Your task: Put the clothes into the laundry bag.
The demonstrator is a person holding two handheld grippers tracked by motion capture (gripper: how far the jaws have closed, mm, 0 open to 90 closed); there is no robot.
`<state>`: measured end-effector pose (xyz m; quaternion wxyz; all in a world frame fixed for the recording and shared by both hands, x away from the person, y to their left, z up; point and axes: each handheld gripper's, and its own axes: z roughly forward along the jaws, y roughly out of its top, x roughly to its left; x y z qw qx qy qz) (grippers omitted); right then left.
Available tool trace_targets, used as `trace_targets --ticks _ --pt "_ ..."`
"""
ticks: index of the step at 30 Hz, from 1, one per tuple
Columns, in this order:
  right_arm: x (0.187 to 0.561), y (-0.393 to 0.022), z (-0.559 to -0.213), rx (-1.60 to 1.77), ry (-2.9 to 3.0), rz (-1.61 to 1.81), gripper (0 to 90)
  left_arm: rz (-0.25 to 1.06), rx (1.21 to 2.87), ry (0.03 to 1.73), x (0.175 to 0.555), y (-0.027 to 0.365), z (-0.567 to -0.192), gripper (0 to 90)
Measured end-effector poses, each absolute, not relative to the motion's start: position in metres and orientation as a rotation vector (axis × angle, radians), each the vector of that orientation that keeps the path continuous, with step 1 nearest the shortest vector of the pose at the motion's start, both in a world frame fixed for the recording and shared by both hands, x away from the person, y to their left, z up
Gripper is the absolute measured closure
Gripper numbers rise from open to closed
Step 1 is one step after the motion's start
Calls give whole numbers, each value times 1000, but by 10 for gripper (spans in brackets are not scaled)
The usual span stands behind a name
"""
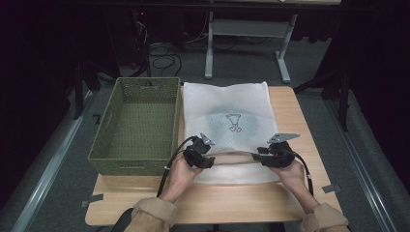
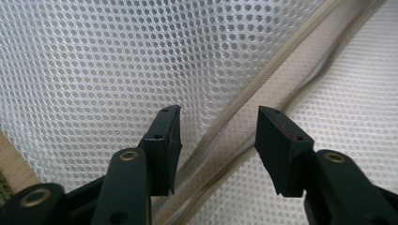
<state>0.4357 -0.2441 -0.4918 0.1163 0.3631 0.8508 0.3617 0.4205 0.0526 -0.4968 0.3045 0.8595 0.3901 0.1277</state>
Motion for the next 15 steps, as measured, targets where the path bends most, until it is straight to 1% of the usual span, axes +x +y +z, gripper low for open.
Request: trace_targets --ticks 4,15 --pt "432 -247 -484 1059 2473 1081 571 337 2258 1000 415 55 -490 472" --pt "420 -254 -473 1020 2446 1133 558 311 2190 921 399 64 -470 463"
